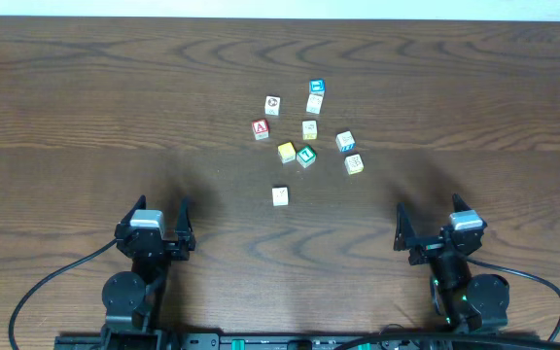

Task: Lift 5 blocks
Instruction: 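Reach the right gripper over the cream block with green '4' face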

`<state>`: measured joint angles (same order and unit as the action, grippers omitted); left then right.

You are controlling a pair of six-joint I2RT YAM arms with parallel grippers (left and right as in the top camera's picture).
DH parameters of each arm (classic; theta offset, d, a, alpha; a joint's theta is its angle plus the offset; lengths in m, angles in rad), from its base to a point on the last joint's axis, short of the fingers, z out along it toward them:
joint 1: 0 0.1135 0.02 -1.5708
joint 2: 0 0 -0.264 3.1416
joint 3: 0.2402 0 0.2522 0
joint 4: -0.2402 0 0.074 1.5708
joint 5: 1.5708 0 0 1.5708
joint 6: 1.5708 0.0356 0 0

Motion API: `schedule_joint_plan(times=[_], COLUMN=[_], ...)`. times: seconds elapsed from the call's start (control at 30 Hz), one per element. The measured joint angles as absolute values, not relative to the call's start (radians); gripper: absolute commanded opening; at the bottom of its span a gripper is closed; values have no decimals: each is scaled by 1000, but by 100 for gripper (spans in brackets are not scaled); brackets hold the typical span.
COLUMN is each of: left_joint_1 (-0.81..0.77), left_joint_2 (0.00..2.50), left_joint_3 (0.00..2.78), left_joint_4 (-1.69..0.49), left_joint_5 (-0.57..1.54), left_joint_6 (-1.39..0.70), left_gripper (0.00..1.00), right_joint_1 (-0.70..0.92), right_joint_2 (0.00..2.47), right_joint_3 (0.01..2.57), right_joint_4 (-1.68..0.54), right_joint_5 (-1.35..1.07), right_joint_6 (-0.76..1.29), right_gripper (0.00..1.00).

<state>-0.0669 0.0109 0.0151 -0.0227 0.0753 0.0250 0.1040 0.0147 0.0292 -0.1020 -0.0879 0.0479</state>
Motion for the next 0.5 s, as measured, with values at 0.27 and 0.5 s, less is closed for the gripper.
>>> schedule_joint_plan(times=[0.27, 0.5], left_joint_1=[-67, -67], left_joint_2=[11, 11], left_joint_3=[15, 15], left_joint_4=[-23, -23], left_joint_5=[75, 75], left_joint_6=[25, 25], left_gripper=[73, 73], right_joint_1=[104, 121], right_joint_2=[235, 722], right_joint_3=[200, 444], right_joint_4=[-98, -112], right_joint_5=[-106, -115], right_joint_6=[16, 10], right_gripper=[99, 99])
